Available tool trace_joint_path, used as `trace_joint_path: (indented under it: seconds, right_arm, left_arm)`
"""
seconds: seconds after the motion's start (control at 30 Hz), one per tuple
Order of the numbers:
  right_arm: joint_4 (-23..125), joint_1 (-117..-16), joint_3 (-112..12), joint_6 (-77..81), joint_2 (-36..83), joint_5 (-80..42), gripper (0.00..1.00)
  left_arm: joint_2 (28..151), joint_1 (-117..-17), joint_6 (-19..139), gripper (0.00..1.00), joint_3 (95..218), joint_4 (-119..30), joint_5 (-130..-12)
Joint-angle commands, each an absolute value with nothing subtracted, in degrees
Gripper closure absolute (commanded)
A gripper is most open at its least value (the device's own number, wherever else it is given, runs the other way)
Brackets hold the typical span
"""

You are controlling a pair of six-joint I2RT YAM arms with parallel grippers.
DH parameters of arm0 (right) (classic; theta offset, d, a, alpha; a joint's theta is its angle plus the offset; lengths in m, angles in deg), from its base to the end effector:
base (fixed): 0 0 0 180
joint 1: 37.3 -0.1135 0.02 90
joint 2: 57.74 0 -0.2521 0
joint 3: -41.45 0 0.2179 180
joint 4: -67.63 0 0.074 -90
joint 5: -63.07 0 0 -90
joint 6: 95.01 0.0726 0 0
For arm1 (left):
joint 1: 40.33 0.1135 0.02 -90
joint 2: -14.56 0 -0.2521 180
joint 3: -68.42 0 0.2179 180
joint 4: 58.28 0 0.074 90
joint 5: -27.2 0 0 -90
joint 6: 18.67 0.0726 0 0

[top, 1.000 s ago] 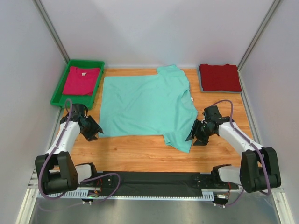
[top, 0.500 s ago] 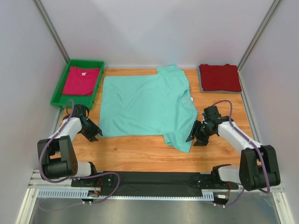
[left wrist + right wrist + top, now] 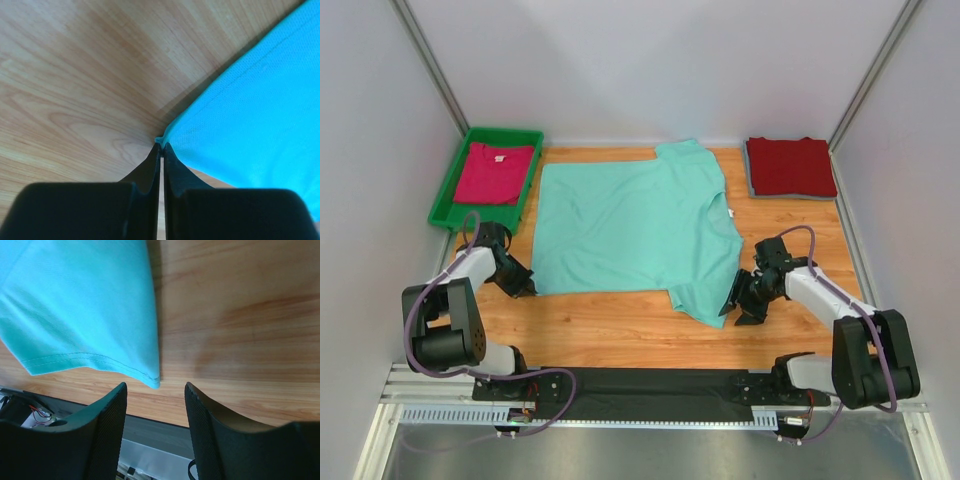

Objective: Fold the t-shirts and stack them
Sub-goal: Flatten the tshirt out

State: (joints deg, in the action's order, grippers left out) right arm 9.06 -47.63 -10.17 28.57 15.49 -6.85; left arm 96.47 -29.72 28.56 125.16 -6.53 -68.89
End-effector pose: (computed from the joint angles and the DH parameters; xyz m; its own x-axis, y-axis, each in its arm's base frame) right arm 0.1668 0.0557 0.1345 -0.9326 0.3580 0.0450 0.3479 0.8588 0.3762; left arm 0.2126 0.0320 0.1280 -0.5945 -0.7983 -0.0960 -0.7672 0.5989 -0.2295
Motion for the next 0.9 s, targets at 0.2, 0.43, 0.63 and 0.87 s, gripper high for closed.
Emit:
trace_joint_path:
  seconds: [0.2, 0.43, 0.63, 0.87]
  right_arm:
    - [14.0, -47.9, -6.5, 34.8, 16.0, -5.4, 0.54]
    - [17.0, -50.1, -4.4, 38.4, 19.0, -5.9, 0.58]
    - [16.7, -51.5, -3.8, 40.6, 20.7, -10.0, 0.65]
    - [12.4, -51.5, -6.3, 38.9, 17.0, -12.9, 1.00]
  left_arm:
    - [96.7, -29.3, 30.5, 1.00, 125.3, -8.1, -67.2]
    - [95.0, -29.4, 31.4, 1.00, 124.8, -7.5, -68.4]
    - [93.7, -29.4, 32.2, 1.00, 124.7, -6.9, -69.0]
    - [91.5, -29.4, 32.2, 1.00, 126.2, -4.7, -69.5]
